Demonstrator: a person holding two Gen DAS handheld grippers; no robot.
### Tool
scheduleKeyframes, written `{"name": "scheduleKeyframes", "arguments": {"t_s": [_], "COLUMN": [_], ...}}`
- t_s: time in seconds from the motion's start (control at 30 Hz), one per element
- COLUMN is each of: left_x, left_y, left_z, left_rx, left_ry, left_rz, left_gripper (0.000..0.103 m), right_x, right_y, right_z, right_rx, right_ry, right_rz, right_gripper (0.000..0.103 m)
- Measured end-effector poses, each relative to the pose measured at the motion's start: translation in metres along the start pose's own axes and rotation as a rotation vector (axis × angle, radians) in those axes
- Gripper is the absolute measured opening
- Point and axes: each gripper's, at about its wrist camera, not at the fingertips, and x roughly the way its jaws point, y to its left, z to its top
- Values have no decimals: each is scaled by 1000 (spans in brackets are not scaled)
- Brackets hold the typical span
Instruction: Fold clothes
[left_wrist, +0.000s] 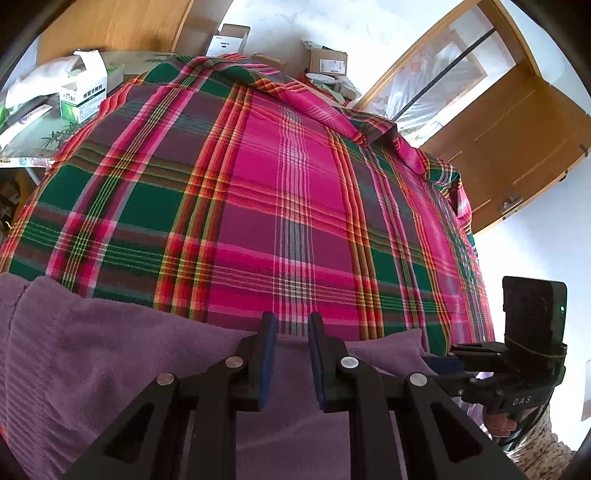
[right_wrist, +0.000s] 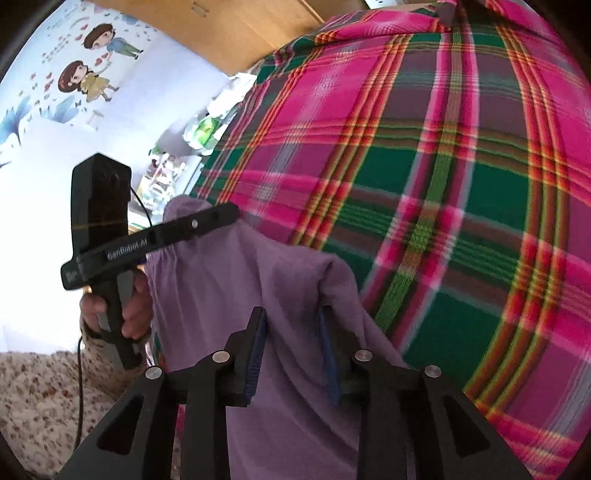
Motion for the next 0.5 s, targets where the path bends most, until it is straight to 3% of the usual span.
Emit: {"name": "scheduleKeyframes", "arguments": {"t_s": [0.3, 0.5], "left_x": [3, 2], "left_y": [0, 0], "left_z": [1, 1], "left_rx": [9, 16], "left_ry": [0, 1], "left_rz": [-12, -19], "left_gripper": [18, 18], "right_x": [15, -4], "right_y": [-3, -23], "right_z": [21, 27], "right_rx": [48, 169], "right_ry": [5, -126], "right_rz": [142, 267], "right_gripper": [32, 32]}}
